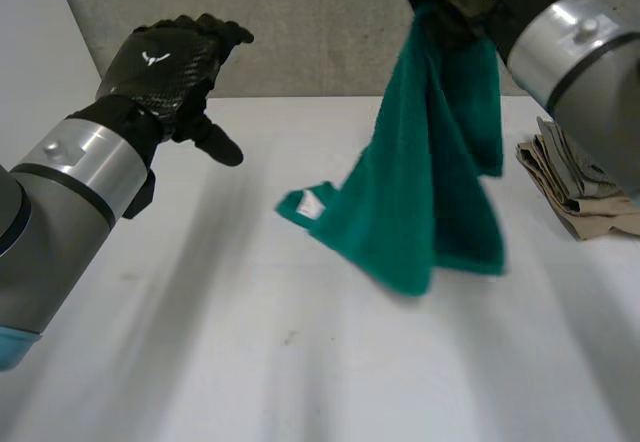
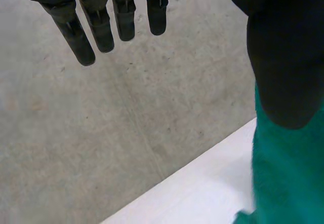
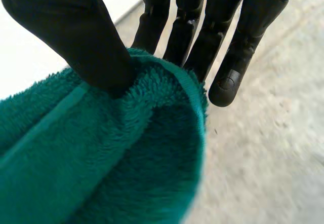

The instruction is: Fold the laundry.

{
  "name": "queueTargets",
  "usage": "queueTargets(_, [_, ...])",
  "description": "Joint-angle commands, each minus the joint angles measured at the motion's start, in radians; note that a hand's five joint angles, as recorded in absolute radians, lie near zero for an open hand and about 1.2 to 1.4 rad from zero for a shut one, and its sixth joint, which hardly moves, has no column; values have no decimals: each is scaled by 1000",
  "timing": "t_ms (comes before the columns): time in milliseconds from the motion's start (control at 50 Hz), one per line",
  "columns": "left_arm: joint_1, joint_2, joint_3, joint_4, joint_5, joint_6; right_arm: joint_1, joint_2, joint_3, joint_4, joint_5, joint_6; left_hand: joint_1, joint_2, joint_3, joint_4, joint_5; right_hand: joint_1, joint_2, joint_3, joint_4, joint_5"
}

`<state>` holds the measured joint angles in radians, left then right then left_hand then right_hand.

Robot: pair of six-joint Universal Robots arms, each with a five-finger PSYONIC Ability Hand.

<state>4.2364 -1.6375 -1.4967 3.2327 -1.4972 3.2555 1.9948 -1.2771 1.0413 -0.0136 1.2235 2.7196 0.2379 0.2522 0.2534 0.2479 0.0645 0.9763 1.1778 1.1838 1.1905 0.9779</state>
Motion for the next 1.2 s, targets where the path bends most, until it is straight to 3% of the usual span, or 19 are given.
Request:
queueTargets(20, [68,-10,-48,2,0,-10,114,126,-63,46,-62,92,-4,-18,-19,-14,-5,420,218,212,206,244])
queueTargets(120, [96,-15,-51,9,0,-11,255,243,23,112,-67,104,-10,-24,-25,-20,-11,420,218,212,206,244])
queueTargets(180, [117,-16,-51,16,-3,-10,280,275,75,159,-68,100,-33,-48,-49,-43,-34,420,218,212,206,244])
queueTargets(240, [149,-22,-51,25,-3,-10,286,289,141,227,-81,88,-33,-48,-49,-43,-34,-404,-606,-612,-618,-580])
queueTargets(280, [163,-27,-51,32,-2,-10,286,282,181,257,-91,60,-33,-48,-49,-43,-34,-802,-1003,-1009,-1016,-978])
queueTargets(380, [172,-57,-46,68,5,-5,272,240,246,267,-118,29,-33,-48,-49,-43,-34,-802,-1003,-1009,-1016,-978])
queueTargets(440, [166,-80,-46,97,15,-4,202,138,285,265,-110,31,-24,-39,-40,-34,-26,-802,-1003,-1009,-1016,-978])
queueTargets(560, [134,-186,-39,162,142,1,55,44,379,225,-101,45,-4,-18,-19,-14,-5,-802,-1003,-1009,-1016,-978])
queueTargets(700, [85,-303,-22,159,270,4,-48,-2,515,146,-27,69,61,46,45,51,60,-802,-1003,-1009,-1016,-978])
queueTargets(800, [-18,-361,-27,159,275,30,-132,-8,598,69,30,48,158,143,142,148,156,-802,-1003,-1009,-1016,-978])
queueTargets(1040, [-206,-599,130,165,268,317,-188,1,741,-35,37,-37,204,190,189,194,203,-802,-1003,-1009,-1016,-978])
queueTargets(1200, [-246,-749,286,170,252,411,-177,18,790,-132,42,-43,269,255,254,259,268,-802,-1003,-1009,-1016,-978])
